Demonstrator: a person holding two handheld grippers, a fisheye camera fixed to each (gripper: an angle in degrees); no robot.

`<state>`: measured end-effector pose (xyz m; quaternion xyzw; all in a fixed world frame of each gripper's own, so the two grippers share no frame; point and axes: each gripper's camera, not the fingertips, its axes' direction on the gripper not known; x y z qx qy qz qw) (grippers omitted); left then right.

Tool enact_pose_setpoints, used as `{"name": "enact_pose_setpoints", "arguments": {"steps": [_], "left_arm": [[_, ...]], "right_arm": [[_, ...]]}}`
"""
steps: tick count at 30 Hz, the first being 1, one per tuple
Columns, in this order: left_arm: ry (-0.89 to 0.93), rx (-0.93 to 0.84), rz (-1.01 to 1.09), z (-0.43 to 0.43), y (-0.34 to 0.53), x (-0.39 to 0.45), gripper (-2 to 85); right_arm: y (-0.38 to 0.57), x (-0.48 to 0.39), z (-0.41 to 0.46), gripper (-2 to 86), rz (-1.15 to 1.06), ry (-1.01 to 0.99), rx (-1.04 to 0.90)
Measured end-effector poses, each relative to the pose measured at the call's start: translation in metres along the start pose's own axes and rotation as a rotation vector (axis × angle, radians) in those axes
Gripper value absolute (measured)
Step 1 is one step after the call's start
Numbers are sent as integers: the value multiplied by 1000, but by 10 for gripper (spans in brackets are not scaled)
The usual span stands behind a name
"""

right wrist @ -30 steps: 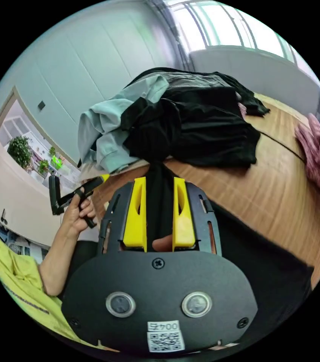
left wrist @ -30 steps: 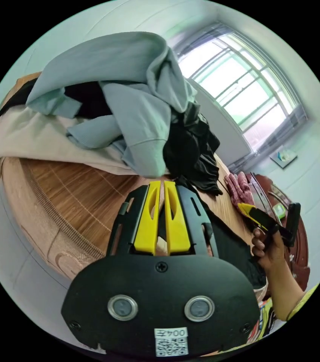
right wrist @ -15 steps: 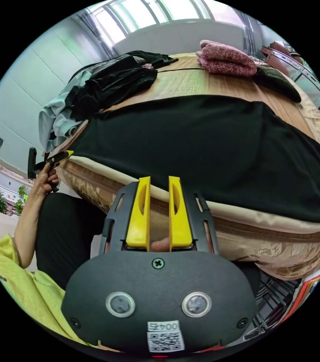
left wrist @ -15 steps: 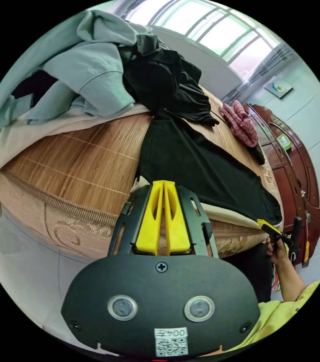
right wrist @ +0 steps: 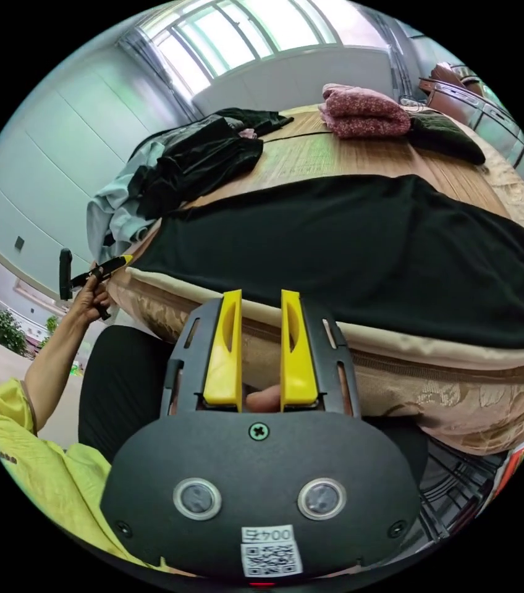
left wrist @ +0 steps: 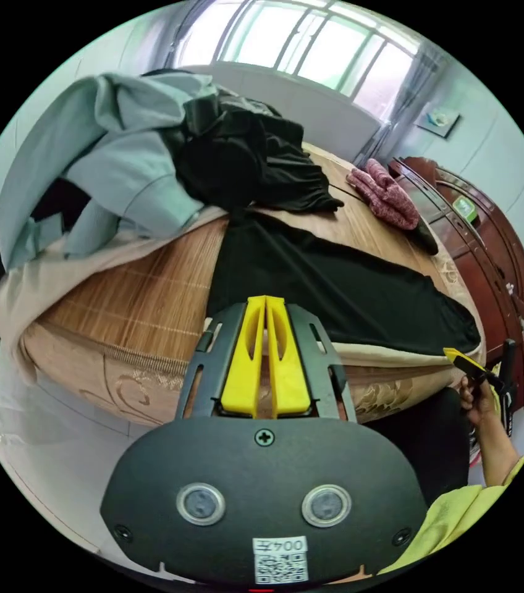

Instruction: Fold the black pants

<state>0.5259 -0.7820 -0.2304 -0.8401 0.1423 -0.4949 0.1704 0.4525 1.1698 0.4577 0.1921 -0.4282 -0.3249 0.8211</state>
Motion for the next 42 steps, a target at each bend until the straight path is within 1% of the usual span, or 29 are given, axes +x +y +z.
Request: {"name": "enact_pose_setpoints", "arguments": {"steps": [3,5,7,9,12,13,15,17,20,22,28,34,36,38,40,42], "left_arm": [[-31,-43,136,13,-14,46,1],[-85,-55,180,23,-19,66,1],[-124,-86,163,38,-17,69,1],[-111,-218,87,69,-6,54,1],[-85,-105,0,56,10,50,2],[-95,-86,4,54,12,53,2],[-177,-29,62,51,23,68,2],[-219,-62,58,60,30,67,2],[-117,-19,-19,62,44,47,2],[-62,6,-59,61,50,36,2],[7,20,-62,57,61,21,2],[47,29,-83,50,69,10,2],[42,26,-63,47,71,9,2],[48,25,-59,44,72,7,1],[60,27,-61,41,73,3,1],[75,33,-67,36,76,-2,1]], "right_arm": [[15,13,-21,101,49,-26,49],[27,25,-37,99,94,-13,78],[36,35,-49,88,125,2,104],[44,44,-60,83,161,18,132],[50,50,-76,79,163,29,173],[48,47,-80,79,139,36,190],[39,41,-82,78,89,42,192],[12,31,-75,70,22,30,146],[-37,11,-58,57,-85,-32,95],[-67,-6,-42,52,-149,-29,72],[-147,-68,41,97,-328,25,-69],[-188,-114,104,108,-507,170,-184],[-196,-122,118,92,-539,223,-208],[-203,-128,132,36,-583,247,-254],[-207,-128,143,12,-590,276,-300],[-211,-125,147,10,-581,280,-310]]}}
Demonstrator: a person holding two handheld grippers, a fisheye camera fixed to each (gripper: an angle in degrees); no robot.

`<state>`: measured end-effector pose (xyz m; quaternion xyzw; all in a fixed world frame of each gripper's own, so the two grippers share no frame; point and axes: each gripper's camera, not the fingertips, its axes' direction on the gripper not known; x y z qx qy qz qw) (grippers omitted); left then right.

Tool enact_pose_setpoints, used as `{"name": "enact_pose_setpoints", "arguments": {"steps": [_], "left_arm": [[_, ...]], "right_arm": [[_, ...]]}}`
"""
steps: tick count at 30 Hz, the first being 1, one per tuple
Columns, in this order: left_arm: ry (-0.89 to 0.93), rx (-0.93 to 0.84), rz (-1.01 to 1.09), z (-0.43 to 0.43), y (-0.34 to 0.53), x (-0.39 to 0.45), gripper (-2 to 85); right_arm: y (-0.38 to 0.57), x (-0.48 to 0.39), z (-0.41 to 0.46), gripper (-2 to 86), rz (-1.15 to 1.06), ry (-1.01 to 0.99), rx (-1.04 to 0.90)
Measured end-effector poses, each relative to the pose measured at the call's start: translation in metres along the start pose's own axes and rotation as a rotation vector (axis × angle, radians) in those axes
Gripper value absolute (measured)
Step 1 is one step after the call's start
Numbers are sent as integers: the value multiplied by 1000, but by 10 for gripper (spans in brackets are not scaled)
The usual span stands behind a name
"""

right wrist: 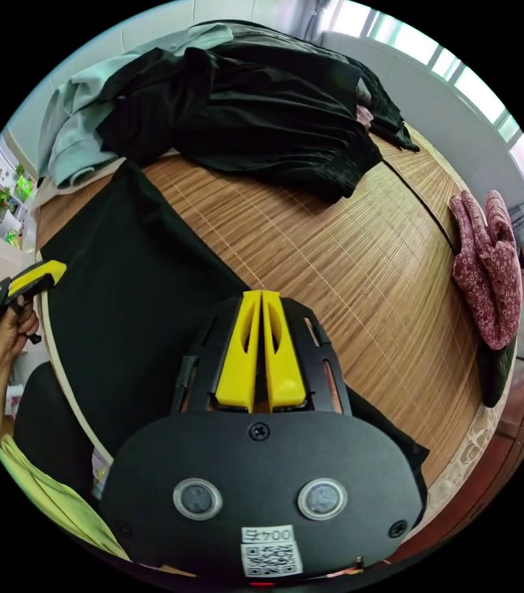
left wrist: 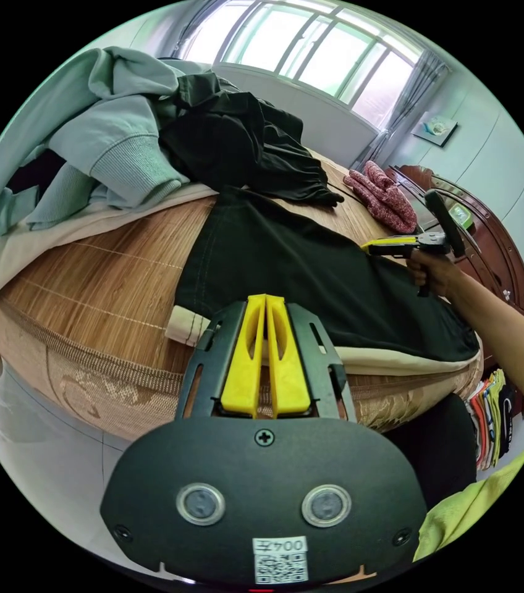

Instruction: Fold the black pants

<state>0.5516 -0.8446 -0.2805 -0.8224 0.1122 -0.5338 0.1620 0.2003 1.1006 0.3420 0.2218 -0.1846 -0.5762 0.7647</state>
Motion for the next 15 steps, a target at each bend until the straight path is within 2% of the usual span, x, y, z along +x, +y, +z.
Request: {"name": "enact_pose_setpoints", "arguments": {"steps": [3,6,7,10,15], "left_arm": [[7,5,-7,-6,2,-4,1],[9,9,-13,-12,2,-7,1],[10,10,-13,-14,2,-8,1],[12,8,-14,-20,1,-11,1],[23,6,-27,-32,-3,-18,1]], "right_arm": [[-1,15,-11,50,80,-79,70],[0,19,-22,79,81,-251,149],[-2,15,-21,69,60,-256,135],[-9,3,-5,37,29,-102,20],[-1,27,-38,82,214,-161,132]]}}
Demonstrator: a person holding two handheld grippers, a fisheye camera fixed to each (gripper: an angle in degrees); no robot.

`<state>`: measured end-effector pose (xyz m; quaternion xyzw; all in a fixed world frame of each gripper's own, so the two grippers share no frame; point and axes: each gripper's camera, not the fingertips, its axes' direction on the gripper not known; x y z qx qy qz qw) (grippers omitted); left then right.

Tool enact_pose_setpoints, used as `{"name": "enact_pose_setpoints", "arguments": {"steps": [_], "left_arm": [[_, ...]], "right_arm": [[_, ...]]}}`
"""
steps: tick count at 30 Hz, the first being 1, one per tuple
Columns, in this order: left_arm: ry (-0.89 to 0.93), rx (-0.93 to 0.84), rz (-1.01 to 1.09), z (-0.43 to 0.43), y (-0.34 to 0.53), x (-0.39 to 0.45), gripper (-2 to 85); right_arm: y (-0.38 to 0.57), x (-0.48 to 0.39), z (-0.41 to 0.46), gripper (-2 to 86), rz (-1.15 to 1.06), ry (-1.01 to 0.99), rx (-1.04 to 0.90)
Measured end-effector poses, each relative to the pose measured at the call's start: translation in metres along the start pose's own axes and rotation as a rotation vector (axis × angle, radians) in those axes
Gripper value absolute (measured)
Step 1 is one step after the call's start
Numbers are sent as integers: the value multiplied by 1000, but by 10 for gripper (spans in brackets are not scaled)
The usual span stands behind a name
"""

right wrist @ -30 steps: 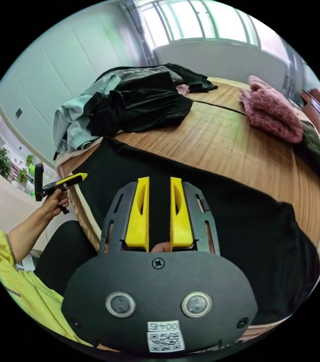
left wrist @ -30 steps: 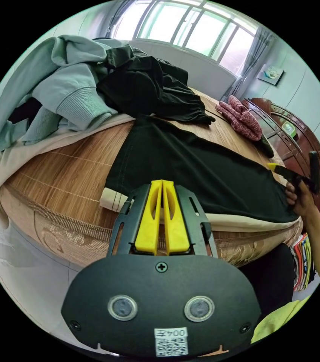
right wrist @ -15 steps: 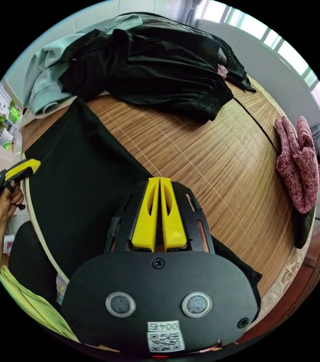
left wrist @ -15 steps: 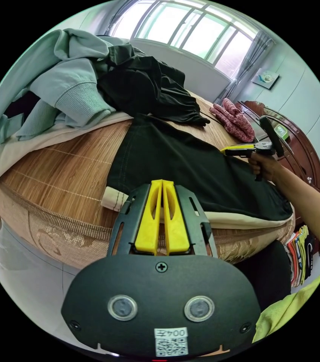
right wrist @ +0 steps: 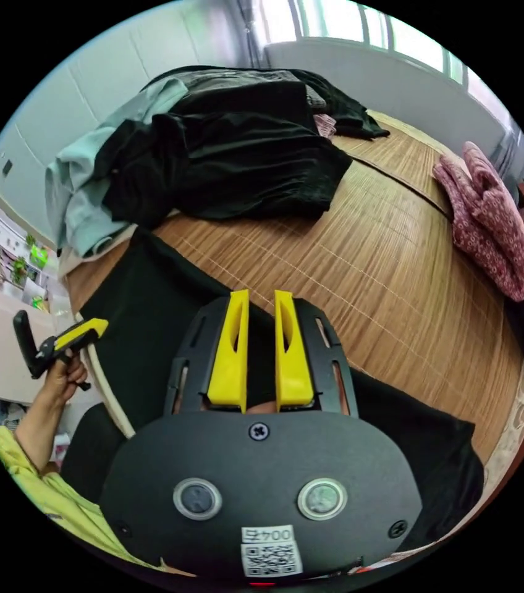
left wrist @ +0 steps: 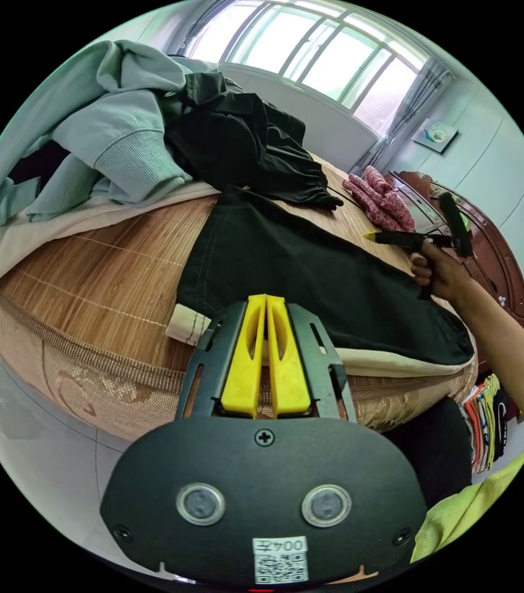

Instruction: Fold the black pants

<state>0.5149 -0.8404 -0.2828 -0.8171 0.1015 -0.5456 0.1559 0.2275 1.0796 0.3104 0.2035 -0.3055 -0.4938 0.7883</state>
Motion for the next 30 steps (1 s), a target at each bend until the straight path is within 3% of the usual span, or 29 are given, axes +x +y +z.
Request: {"name": "enact_pose_setpoints", "arguments": {"steps": [6,10,13,17,20,25,30], "left_arm": [[8,-7,-31,-14,-7,-8,1],[-2,-25,-23,-22,-14,-10,1],[15,-44,-38,-29,-23,-17,2],[-6,14,-54,-65,-35,-23,2],[8,77,-74,-103,-37,-24,1],[-61,36,-61,-136,-22,-30,2],[-78,2,-145,-156,0,-55,2]], "right_arm": [[84,27,-60,80,99,-2,-160],[186,65,-90,23,326,55,-239],[248,92,-95,0,521,37,-236],[291,106,-101,-6,614,-94,-39],[294,102,-104,-7,623,-70,2],[296,83,-106,-7,530,63,47],[300,84,-108,-8,530,62,54]]}}
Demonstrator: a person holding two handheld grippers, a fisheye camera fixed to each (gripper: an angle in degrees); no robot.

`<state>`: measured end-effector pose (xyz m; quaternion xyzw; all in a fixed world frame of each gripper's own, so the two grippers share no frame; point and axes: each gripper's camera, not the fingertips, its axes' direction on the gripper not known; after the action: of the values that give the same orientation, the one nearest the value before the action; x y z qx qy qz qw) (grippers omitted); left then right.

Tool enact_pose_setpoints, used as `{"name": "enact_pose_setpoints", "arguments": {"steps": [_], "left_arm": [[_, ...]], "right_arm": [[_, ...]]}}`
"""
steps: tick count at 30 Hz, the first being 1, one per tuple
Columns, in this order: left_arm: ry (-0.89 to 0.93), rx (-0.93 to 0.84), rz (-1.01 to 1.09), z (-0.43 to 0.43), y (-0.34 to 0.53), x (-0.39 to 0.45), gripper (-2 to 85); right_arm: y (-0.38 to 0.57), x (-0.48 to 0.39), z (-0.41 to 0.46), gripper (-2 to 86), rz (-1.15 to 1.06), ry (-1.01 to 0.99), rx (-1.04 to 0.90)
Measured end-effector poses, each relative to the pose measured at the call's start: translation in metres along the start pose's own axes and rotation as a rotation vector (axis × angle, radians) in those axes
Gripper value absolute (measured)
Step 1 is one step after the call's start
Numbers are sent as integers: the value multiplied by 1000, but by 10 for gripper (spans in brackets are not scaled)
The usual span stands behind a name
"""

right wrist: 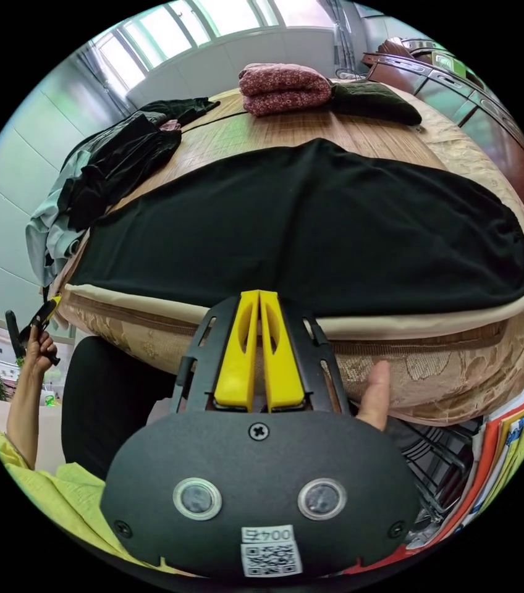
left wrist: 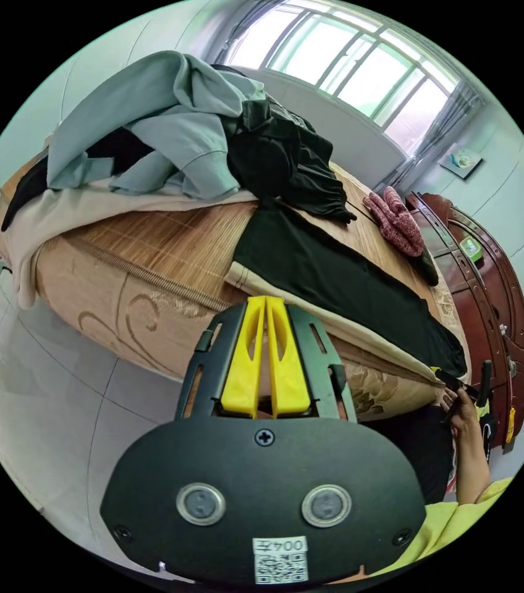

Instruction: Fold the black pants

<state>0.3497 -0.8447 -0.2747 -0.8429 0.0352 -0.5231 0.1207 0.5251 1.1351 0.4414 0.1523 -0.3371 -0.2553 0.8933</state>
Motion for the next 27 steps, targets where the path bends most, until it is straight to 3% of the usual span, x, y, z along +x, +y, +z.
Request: {"name": "enact_pose_setpoints", "arguments": {"steps": [8,12,18,24,27], "left_arm": [[-20,-44,-44,-16,-18,-18,8],[72,-96,-163,-14,-39,-51,22],[217,-54,-357,-20,-56,-101,34],[286,-36,-486,-16,-68,-135,63],[327,-30,-539,-13,-71,-149,77]], "right_arm": [[17,5,-1,-7,-26,-6,93],[28,-5,1,-5,-111,79,161],[28,8,2,24,-74,-6,160],[28,2,5,75,-90,62,153],[30,12,0,80,-41,-22,159]]}}
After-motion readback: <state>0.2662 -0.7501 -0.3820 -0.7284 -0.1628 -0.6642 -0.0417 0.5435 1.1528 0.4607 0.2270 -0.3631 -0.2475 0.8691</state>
